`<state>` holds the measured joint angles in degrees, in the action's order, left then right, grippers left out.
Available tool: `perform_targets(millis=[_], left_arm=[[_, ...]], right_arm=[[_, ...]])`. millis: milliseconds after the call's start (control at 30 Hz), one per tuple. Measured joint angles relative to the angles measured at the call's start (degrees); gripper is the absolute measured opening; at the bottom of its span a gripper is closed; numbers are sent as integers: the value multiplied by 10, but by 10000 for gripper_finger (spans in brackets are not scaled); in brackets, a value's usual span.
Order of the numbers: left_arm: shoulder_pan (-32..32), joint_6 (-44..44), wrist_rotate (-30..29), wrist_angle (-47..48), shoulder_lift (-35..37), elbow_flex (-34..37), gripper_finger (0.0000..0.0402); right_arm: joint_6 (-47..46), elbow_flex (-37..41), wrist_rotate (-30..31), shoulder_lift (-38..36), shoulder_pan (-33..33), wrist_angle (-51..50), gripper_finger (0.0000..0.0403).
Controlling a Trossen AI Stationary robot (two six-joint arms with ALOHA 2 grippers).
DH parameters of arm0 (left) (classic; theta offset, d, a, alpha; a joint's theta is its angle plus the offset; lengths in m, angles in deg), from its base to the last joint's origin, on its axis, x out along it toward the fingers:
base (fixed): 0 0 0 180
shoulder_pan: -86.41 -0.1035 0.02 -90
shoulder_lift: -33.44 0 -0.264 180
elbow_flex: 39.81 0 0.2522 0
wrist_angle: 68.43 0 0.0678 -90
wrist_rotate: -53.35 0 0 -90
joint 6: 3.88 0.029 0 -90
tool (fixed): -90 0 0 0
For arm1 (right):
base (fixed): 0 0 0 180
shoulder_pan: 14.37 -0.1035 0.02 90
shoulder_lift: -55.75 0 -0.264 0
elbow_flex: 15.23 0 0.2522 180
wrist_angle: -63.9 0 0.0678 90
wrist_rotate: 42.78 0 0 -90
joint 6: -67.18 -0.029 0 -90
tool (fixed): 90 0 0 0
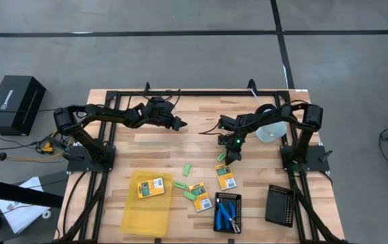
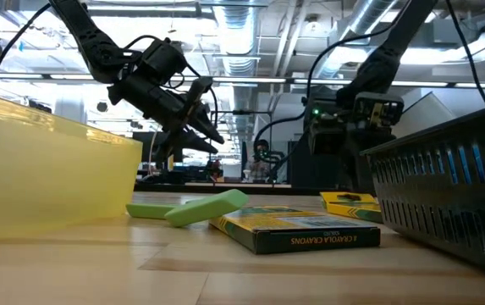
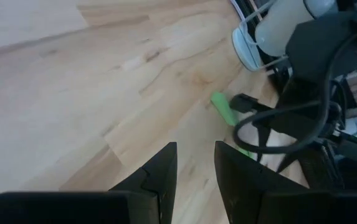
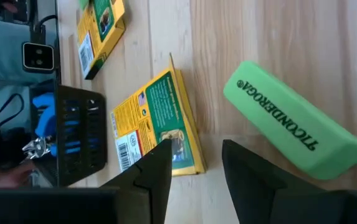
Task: Pick & Place School Supplies
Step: Put the yellow crayon box into the yellow bin
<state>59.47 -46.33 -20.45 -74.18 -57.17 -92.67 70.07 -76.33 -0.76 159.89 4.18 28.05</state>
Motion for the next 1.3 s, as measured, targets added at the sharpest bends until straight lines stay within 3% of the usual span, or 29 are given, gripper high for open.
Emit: perform_targets(millis=[300,600,1300], left_arm=[[8,-1,12,-1,0,0,101],[10,-1,12,-1,0,0,101],[11,0,28,0,0,0,101]], right_arm=[[3,-2,-1,1,-2,18,114],[3,-2,-32,1,-3,14,114],[9,-4,-30,24,-29,-1,113]])
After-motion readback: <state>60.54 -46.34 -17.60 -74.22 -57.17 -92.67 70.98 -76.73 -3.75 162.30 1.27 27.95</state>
